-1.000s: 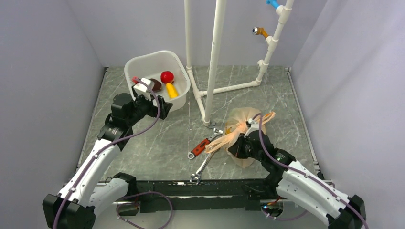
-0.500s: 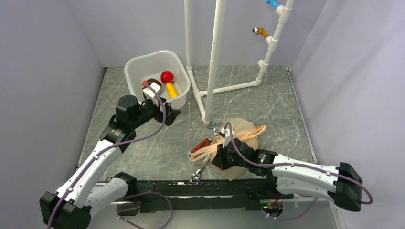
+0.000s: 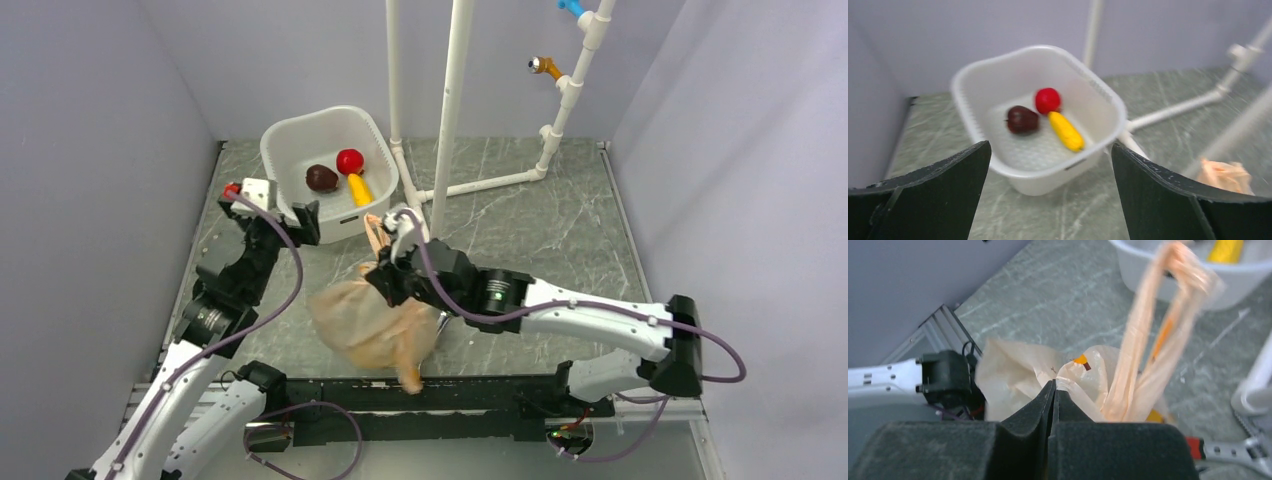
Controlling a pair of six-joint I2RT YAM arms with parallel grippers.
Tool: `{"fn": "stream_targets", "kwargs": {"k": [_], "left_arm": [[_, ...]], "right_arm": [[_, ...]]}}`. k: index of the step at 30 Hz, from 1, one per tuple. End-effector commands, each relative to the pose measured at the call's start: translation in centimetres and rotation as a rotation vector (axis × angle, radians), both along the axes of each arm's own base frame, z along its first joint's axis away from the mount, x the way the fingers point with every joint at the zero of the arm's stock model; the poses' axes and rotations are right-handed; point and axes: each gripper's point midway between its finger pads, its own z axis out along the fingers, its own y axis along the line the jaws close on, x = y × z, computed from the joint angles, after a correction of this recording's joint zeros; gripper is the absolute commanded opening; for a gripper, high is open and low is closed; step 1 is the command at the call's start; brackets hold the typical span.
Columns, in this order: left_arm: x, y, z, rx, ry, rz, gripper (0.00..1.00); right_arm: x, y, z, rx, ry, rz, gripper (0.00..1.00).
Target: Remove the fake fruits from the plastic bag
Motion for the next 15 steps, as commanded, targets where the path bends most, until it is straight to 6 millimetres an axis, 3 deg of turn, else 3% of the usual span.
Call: {"fn": "stream_targets", "kwargs": {"k": [1,5,8,9,11,12,13,15], "left_arm": [[-0.9,6.2,1.3,0.004,-0.058,0.315,0.97],[-2.7,8.7,2.4,-0.042,-0.114,0.417,0.99],[-4.3,9.5,2.7,-0.132,-0.102,0.440,0.99],[-4.9,9.5,1.9,-0.152,-0.061,0.431,1.00],[-6.2,9.0,1.3,-0.190,-0.023,0.383,1.00],[-6.8,8.7,1.0,-0.192,-0.009,0.350,0.99],[-7.6,8.4,0.9,-0.194,0.006,0.320,0.99],[-8.9,8.0,0.4,-0.194,0.049,0.273,0.99]], "right_arm": [[1.8,4.4,3.0,0.018,-0.115,0.030,0.00],[2.3,9.1,-0.4,-0.044,-0.039,0.066,0.00],[2.2,11.4,-2.4,-0.044,0.004,0.099,0.00],[2.2,11.9,-2.8,-0.047,0.014,0.109,0.00],[1.7,12.9,-3.5,-0.042,0.035,0.148,0.13],[1.6,13.3,-3.6,-0.032,0.047,0.161,0.29],[1.5,13.5,-3.7,-0.021,0.066,0.177,0.38],[1.5,13.4,-3.9,-0.004,0.097,0.195,0.46]]}}
